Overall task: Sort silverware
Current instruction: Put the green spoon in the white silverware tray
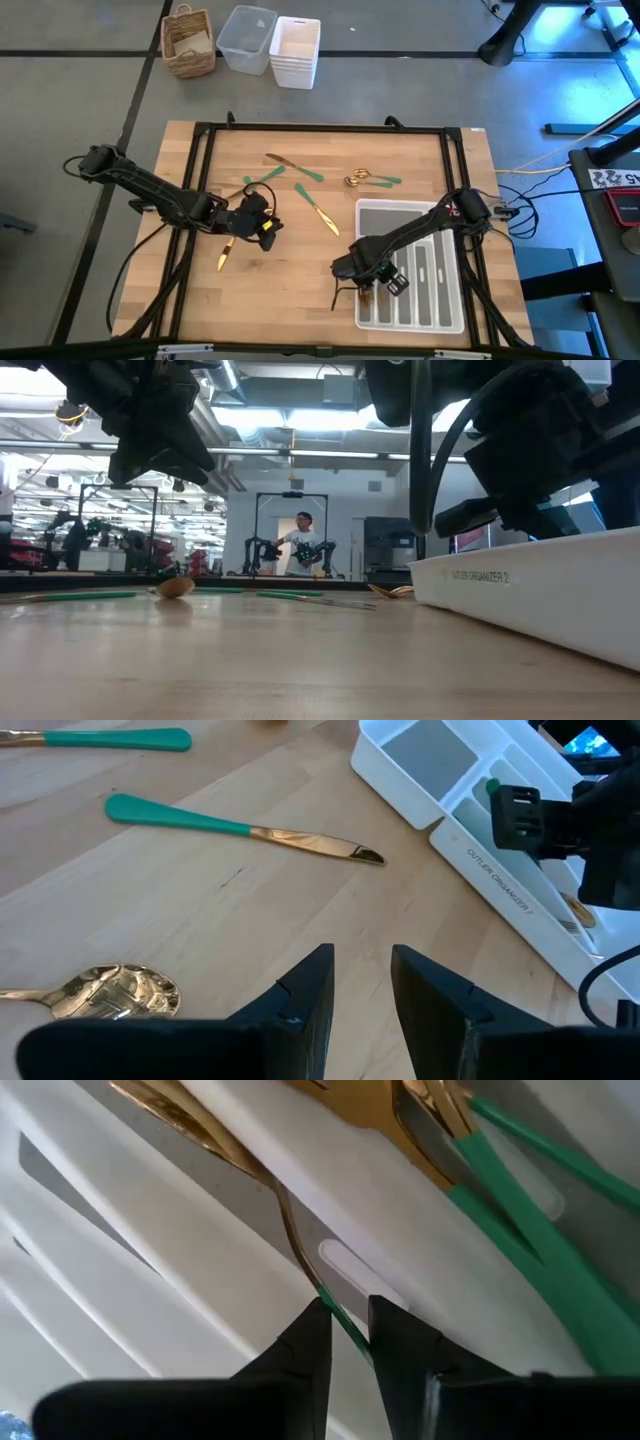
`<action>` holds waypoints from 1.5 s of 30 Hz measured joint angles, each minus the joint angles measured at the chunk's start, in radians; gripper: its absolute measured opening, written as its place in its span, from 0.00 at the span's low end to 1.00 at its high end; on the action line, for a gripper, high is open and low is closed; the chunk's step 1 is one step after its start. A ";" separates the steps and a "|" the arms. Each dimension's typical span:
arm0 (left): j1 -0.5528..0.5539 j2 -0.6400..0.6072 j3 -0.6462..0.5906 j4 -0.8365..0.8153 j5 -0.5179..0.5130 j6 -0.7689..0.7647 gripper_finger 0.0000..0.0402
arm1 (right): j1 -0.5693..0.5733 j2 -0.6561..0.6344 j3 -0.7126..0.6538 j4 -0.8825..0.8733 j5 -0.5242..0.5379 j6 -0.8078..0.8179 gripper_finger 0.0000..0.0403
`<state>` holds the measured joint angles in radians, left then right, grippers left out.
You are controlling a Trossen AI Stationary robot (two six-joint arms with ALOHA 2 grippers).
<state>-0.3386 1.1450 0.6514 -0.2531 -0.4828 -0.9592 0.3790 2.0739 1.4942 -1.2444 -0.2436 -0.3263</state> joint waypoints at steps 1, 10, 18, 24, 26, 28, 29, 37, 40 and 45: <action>0.000 0.000 0.000 0.000 0.000 0.001 0.24 | 0.000 0.000 0.000 -0.004 -0.001 0.006 0.18; 0.000 0.000 0.000 0.000 0.000 0.017 0.24 | 0.000 -0.001 0.001 -0.018 0.007 0.013 0.18; 0.000 0.000 0.000 0.001 0.000 0.018 0.24 | 0.000 -0.001 -0.001 -0.165 -0.023 0.014 0.32; 0.000 0.000 0.000 0.001 0.000 0.018 0.24 | -0.001 -0.001 0.007 -0.159 0.015 0.049 0.36; 0.000 0.000 0.000 0.001 0.000 0.018 0.24 | 0.000 -0.008 0.030 -0.183 0.016 0.053 0.37; 0.000 0.000 0.000 0.002 0.000 0.018 0.24 | 0.000 -0.024 0.062 -0.180 0.016 0.058 0.37; 0.000 0.000 0.000 0.002 0.000 0.022 0.24 | 0.000 -0.032 0.081 -0.181 0.016 0.059 0.37; 0.001 0.000 0.000 0.077 -0.067 0.050 0.24 | -0.019 -0.117 0.253 -0.223 0.118 0.144 0.37; 0.020 0.000 0.000 0.181 -0.098 0.116 0.24 | -0.045 -0.175 0.314 -0.256 0.225 0.210 0.37; 0.087 0.020 0.000 0.340 -0.095 0.235 0.24 | -0.114 -0.313 0.358 -0.263 0.399 0.295 0.37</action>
<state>-0.2511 1.1647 0.6514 0.0865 -0.5777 -0.7242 0.2650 1.7605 1.8519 -1.5074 0.1553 -0.0313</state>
